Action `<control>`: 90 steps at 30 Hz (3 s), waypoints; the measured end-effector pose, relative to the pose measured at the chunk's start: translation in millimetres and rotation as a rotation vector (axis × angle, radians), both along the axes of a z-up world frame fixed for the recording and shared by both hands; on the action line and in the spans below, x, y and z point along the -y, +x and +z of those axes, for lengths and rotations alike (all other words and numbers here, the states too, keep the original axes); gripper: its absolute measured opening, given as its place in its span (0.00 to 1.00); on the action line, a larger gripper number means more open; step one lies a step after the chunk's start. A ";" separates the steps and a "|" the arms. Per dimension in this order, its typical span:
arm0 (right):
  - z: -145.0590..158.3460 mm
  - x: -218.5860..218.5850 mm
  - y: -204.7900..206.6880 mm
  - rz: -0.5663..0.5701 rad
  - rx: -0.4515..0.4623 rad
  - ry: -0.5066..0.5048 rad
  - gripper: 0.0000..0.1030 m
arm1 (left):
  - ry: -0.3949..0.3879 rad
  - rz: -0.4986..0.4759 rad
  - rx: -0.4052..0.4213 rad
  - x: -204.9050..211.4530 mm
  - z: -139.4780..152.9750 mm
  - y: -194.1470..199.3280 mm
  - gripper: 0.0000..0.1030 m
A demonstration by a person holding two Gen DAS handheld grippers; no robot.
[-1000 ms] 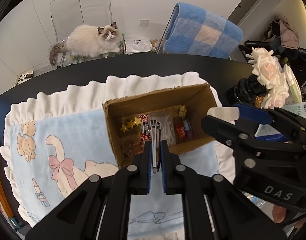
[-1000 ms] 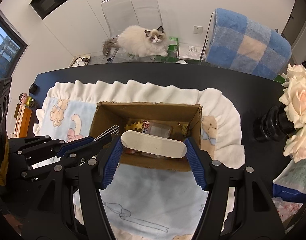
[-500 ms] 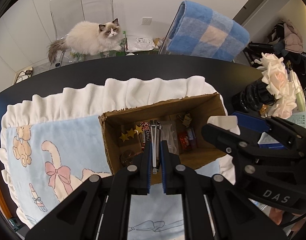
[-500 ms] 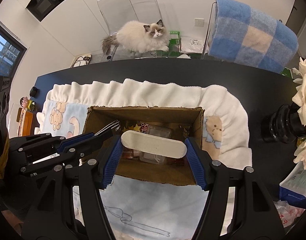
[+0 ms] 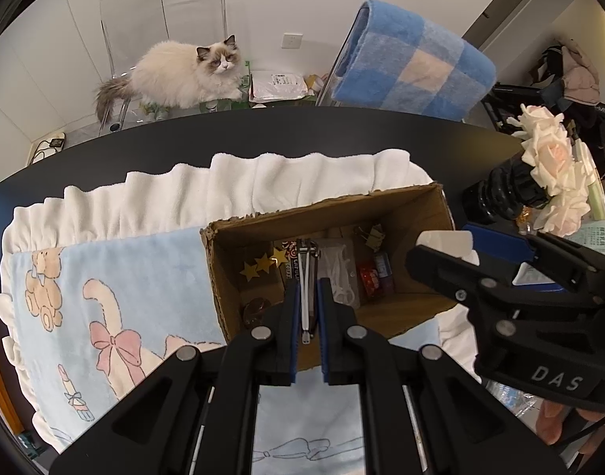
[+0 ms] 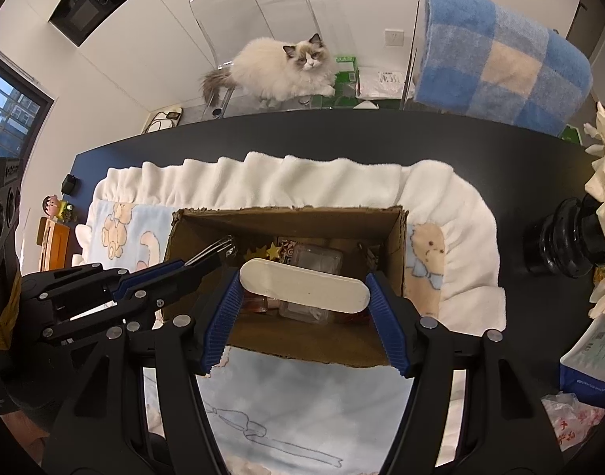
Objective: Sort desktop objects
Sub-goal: 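Open both tools to drop the nail clipper and nail file into the box, then move both empty tools back toward the black power bank and white cable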
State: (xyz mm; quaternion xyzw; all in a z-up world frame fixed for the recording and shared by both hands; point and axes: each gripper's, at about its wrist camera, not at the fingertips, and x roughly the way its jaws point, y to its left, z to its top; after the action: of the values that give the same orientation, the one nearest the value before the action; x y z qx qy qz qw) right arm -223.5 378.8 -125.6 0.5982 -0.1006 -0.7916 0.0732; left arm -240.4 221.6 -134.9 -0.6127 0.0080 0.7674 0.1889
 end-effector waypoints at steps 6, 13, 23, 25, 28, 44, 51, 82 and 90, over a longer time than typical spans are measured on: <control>2.2 -5.8 3.8 -0.037 -0.010 -0.026 0.79 | -0.016 0.030 -0.032 7.9 1.8 -0.1 0.36; 6.5 -15.3 7.2 -0.077 -0.016 -0.019 0.97 | -0.011 0.067 -0.045 22.3 3.7 -2.7 0.80; 13.4 -15.1 11.5 -0.085 -0.036 -0.018 1.00 | -0.017 0.087 -0.071 27.8 11.0 -4.6 0.97; 14.7 -14.2 12.4 -0.087 -0.042 -0.018 1.00 | -0.019 0.093 -0.076 29.3 12.9 -4.9 0.98; 15.1 -11.5 14.0 -0.084 -0.043 -0.017 1.00 | -0.034 0.084 -0.092 31.0 16.1 -3.7 0.98; 26.2 13.4 41.6 -0.112 -0.050 -0.069 1.00 | -0.022 0.072 -0.132 57.0 33.9 16.5 0.99; 31.1 54.5 64.2 -0.081 -0.056 -0.029 1.00 | -0.012 0.085 -0.114 90.3 31.6 37.3 0.99; -25.9 193.6 131.0 0.064 0.066 0.058 1.00 | -0.078 0.090 0.054 213.6 -52.3 129.7 0.99; -52.3 203.0 130.2 0.081 0.099 0.080 1.00 | -0.095 0.051 0.107 210.3 -92.6 138.2 0.99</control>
State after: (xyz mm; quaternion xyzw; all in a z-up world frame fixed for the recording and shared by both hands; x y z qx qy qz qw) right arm -93.3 175.8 -177.9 0.6427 -0.0483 -0.7608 0.0762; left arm -102.1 11.2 -227.5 -0.6611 0.0186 0.7368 0.1402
